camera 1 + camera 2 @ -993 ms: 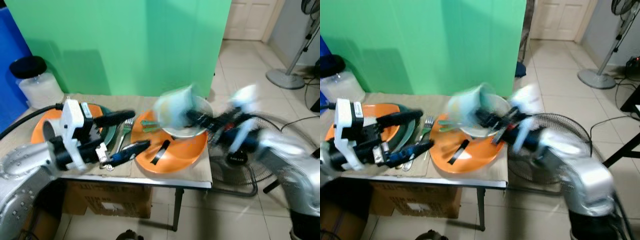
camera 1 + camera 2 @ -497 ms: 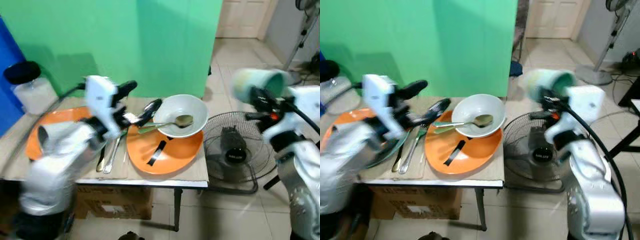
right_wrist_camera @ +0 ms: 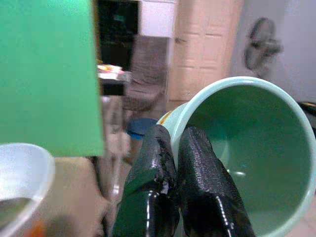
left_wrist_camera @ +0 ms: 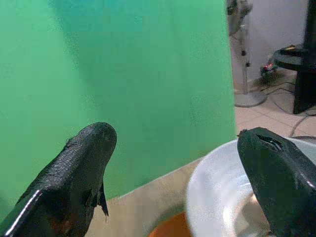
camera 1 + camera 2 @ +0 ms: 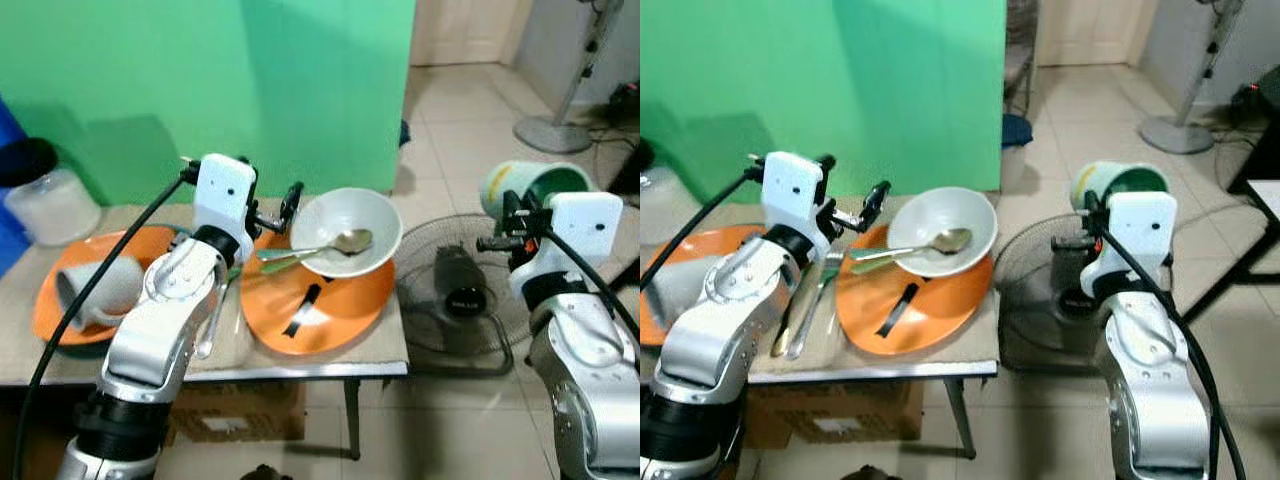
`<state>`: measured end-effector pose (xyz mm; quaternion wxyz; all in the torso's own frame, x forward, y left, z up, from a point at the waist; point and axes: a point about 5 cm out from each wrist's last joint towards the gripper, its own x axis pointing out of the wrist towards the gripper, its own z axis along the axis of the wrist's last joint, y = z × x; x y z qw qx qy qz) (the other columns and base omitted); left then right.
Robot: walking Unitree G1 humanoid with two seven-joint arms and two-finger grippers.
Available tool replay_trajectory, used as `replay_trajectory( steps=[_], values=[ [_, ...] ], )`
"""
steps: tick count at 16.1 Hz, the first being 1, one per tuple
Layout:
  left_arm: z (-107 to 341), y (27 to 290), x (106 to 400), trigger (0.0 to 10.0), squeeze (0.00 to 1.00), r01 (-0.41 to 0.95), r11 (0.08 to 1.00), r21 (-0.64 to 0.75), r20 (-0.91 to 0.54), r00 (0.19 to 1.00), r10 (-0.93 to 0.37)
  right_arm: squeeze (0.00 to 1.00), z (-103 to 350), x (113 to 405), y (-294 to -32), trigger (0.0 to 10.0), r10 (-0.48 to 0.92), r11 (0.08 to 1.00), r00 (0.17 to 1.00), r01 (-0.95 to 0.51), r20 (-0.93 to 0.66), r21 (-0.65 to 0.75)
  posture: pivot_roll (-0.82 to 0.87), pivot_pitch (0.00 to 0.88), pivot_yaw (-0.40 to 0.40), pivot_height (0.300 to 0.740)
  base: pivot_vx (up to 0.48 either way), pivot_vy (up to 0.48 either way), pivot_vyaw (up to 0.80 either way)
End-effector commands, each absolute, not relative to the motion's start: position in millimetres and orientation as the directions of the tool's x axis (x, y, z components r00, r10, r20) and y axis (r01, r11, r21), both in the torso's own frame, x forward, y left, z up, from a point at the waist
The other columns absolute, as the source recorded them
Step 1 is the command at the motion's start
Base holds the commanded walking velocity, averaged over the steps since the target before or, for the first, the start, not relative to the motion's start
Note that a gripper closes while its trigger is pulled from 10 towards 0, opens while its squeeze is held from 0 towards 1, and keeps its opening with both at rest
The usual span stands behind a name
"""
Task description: Setting the table
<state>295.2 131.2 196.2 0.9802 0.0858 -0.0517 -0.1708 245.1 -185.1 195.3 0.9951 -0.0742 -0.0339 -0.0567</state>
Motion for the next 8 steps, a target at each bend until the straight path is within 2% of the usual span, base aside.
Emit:
replay_trajectory(
  steps=[1,4,6,8],
  values=[
    [196,133,290,10.0,0.0,0.308,0.929,0.207,0.088,0.939,-0.331,0.0,194,244,-189,10.0,-0.159,0.969,0.984,0.172,0.084,-0.18,0.01,0.0,0.086,0.74,0.0,0.0,-0.8],
    [186,135,282,10.0,0.0,0.276,0.945,0.173,0.077,0.953,-0.293,0.0,195,246,-187,10.0,-0.149,0.974,0.985,0.161,0.088,-0.156,0.01,0.0,0.075,0.74,0.0,0.0,-0.8],
    [184,137,279,10.0,0.0,0.252,0.955,0.156,0.072,0.961,-0.266,0.0,197,246,-185,10.0,-0.141,0.981,0.985,0.152,0.099,-0.119,0.03,0.0,0.038,0.74,0.0,0.0,-0.8],
    [184,133,277,10.0,0.0,0.251,0.95,0.187,0.055,0.963,-0.265,0.0,197,247,-182,10.0,-0.114,0.985,0.99,0.125,0.089,-0.123,0.05,0.0,0.027,0.74,0.0,0.0,-0.8]
  ],
)
